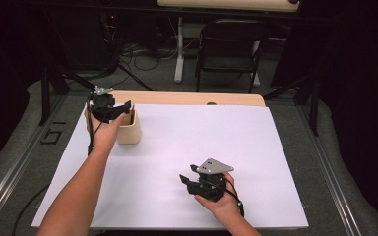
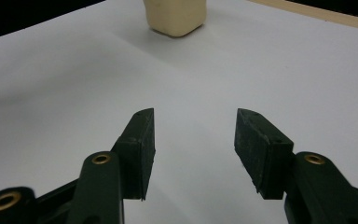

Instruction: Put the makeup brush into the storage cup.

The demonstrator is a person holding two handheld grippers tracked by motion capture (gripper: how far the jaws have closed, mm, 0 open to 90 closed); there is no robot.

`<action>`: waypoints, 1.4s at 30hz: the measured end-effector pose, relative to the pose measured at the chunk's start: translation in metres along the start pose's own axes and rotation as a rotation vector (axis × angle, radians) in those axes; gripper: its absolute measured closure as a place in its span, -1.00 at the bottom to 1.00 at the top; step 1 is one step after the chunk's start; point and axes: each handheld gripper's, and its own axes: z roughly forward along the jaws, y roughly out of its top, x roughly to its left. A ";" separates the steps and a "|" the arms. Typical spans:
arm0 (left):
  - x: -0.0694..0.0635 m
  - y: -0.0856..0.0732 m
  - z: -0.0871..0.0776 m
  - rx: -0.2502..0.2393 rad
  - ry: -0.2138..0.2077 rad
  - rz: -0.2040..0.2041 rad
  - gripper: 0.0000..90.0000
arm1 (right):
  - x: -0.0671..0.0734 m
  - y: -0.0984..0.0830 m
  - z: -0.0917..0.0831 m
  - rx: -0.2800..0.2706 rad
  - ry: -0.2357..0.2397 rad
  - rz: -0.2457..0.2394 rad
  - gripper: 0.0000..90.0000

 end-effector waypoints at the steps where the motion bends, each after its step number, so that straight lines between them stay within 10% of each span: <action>1: 0.000 0.000 0.000 -0.003 -0.002 -0.001 -0.21 | 0.000 0.000 0.000 0.001 -0.001 0.000 0.07; 21: 0.005 0.001 -0.013 0.018 -0.033 -0.020 -0.24 | 0.000 -0.001 0.001 0.004 -0.001 -0.002 0.07; 42: 0.005 -0.007 -0.050 0.086 -0.133 0.050 -0.24 | 0.000 -0.001 0.002 0.014 -0.009 -0.005 0.05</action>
